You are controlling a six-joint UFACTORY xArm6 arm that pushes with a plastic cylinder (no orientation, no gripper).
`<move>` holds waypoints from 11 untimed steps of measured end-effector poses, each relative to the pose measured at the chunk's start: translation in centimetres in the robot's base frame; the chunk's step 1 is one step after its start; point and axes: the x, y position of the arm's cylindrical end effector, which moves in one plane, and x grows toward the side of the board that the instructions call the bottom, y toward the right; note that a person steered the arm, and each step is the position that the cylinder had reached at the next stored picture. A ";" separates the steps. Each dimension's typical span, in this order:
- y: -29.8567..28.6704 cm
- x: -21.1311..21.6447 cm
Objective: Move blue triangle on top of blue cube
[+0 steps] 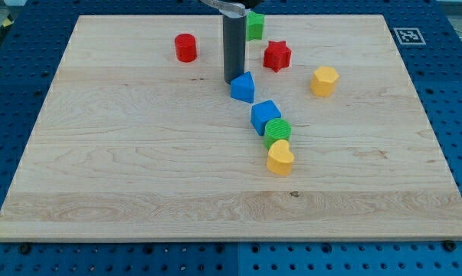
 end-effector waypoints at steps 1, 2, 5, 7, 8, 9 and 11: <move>1.0 0.0; 1.2 0.2; -1.3 0.6; 1.0 2.0; 1.4 2.4; 2.0 2.9; 2.4 2.8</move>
